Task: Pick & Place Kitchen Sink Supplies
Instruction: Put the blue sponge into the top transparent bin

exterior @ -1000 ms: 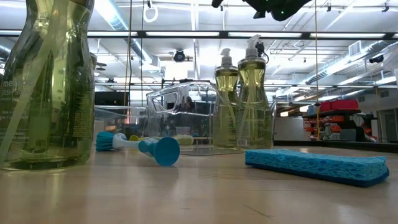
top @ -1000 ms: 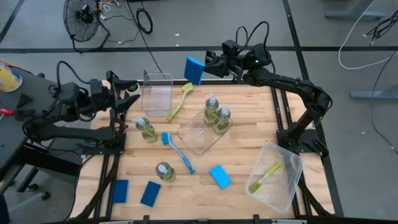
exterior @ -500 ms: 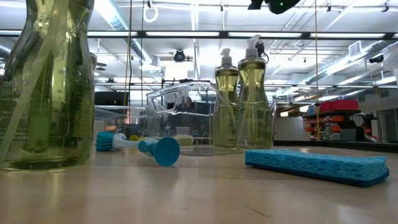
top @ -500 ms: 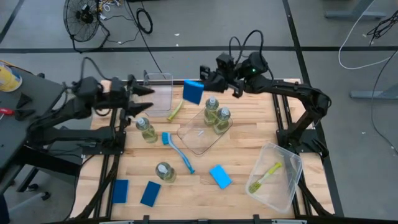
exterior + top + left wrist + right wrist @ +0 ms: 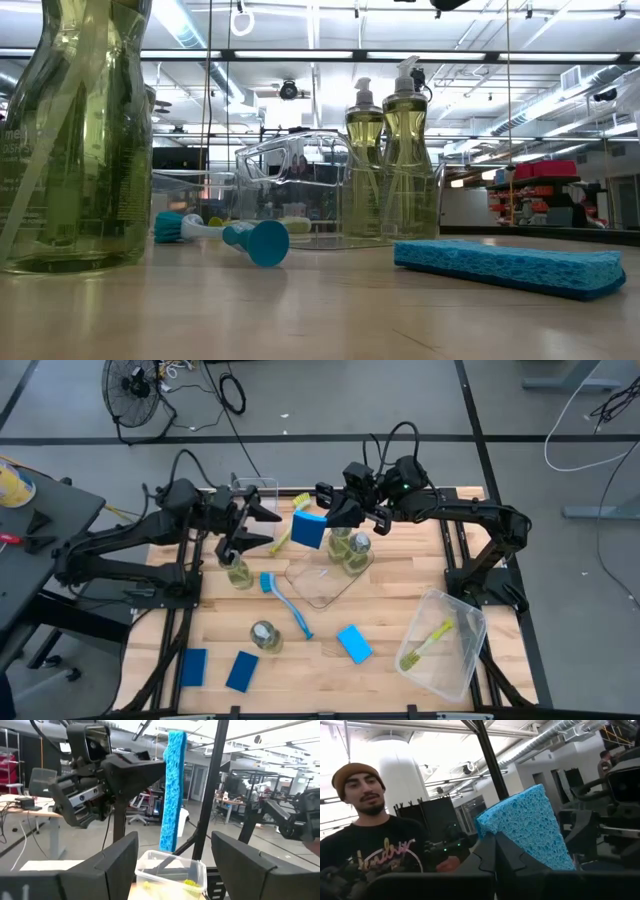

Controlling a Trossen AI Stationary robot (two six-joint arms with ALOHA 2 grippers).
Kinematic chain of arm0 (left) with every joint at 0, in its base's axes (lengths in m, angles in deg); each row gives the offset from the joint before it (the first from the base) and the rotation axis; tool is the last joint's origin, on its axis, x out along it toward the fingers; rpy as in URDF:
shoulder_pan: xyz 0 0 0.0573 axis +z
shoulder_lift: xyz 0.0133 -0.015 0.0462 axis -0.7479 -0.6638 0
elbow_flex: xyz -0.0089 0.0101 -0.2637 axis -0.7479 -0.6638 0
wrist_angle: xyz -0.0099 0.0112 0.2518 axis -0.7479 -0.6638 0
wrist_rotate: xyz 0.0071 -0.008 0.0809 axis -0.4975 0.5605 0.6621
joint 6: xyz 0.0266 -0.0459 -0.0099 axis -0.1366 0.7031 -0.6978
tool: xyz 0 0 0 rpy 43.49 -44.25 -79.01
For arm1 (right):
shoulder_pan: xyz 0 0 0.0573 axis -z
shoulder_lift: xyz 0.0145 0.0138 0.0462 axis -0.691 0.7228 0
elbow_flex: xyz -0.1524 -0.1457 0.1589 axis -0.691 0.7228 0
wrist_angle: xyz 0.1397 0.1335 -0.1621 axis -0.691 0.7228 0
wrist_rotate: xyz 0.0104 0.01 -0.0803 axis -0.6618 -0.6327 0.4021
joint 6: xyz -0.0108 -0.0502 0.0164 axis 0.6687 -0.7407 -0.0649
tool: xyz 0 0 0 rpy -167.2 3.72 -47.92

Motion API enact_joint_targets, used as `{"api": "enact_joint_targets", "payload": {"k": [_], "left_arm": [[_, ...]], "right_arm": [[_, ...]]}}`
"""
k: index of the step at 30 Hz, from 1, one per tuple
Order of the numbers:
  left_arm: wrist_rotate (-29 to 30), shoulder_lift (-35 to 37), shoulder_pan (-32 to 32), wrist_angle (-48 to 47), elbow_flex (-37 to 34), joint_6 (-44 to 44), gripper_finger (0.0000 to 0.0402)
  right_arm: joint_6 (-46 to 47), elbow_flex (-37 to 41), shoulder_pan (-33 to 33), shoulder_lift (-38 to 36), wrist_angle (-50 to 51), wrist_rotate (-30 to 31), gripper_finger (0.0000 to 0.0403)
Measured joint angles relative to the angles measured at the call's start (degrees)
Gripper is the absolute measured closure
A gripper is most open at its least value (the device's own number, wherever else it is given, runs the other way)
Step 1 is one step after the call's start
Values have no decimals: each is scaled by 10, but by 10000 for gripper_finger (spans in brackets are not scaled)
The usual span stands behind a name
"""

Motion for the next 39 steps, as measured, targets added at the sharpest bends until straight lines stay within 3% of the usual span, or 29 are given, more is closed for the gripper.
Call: {"api": "enact_joint_targets", "payload": {"k": [12, 20, 39], "left_arm": [[-19, -55, 0, 20, 0, 15, 147], [-20, -84, -5, 28, 0, 15, 159], [-20, -87, -16, 31, 0, 9, 358]], "right_arm": [[-73, 0, 0, 0, 130, 1, 403], [-86, 0, 1, 0, 148, 1, 403], [-94, 0, 2, 0, 154, -6, 403]]}}
